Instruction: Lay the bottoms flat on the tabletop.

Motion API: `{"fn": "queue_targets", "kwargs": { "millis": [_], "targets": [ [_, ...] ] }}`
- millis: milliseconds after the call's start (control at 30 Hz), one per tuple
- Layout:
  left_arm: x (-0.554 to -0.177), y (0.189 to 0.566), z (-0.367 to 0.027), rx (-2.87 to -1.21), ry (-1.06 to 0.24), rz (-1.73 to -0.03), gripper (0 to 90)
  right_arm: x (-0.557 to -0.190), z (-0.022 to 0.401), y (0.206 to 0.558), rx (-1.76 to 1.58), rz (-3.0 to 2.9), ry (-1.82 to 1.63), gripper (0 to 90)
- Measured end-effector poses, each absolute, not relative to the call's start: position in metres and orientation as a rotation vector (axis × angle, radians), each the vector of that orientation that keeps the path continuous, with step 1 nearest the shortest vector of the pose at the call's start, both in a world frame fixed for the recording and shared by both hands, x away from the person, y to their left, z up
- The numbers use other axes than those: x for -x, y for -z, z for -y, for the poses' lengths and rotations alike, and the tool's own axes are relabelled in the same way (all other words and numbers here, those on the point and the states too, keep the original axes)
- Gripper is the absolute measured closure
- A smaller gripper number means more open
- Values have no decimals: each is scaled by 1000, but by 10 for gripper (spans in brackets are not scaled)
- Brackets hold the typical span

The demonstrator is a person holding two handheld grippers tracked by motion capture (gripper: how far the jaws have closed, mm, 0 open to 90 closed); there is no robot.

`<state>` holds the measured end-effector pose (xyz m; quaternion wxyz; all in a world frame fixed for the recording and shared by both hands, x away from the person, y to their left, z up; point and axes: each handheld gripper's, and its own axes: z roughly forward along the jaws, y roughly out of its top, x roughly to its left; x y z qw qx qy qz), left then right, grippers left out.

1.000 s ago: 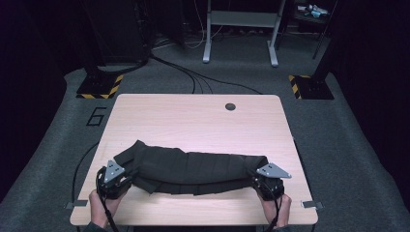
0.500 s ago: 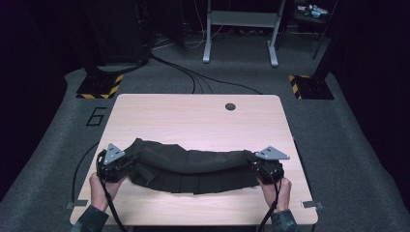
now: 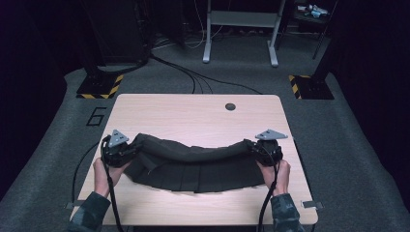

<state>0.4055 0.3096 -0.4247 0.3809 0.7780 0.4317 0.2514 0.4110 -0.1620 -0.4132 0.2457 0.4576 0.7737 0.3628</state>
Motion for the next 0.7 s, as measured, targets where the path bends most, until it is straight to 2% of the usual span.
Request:
{"fn": "queue_targets", "kwargs": {
  "millis": [267,500,567,633,700],
  "targets": [
    [-436,424,-309,-2005,-615,-1130,790,-441,163,410,-1293,-2121,-972,852],
    [-480,431,-303,-2053,-628,-1193,761,-484,159,412,-1391,-2112,-926,845],
    [-493,435,-299,-2057,-650,-1232,681,-501,157,415,-1439,-2088,-896,811],
    [-501,438,-298,-2046,-676,-1270,551,-516,155,418,-1492,-2065,-852,762],
    [-507,443,-299,-2037,-664,-1326,426,-526,155,421,-1523,-2045,-822,590]
  ]
}}
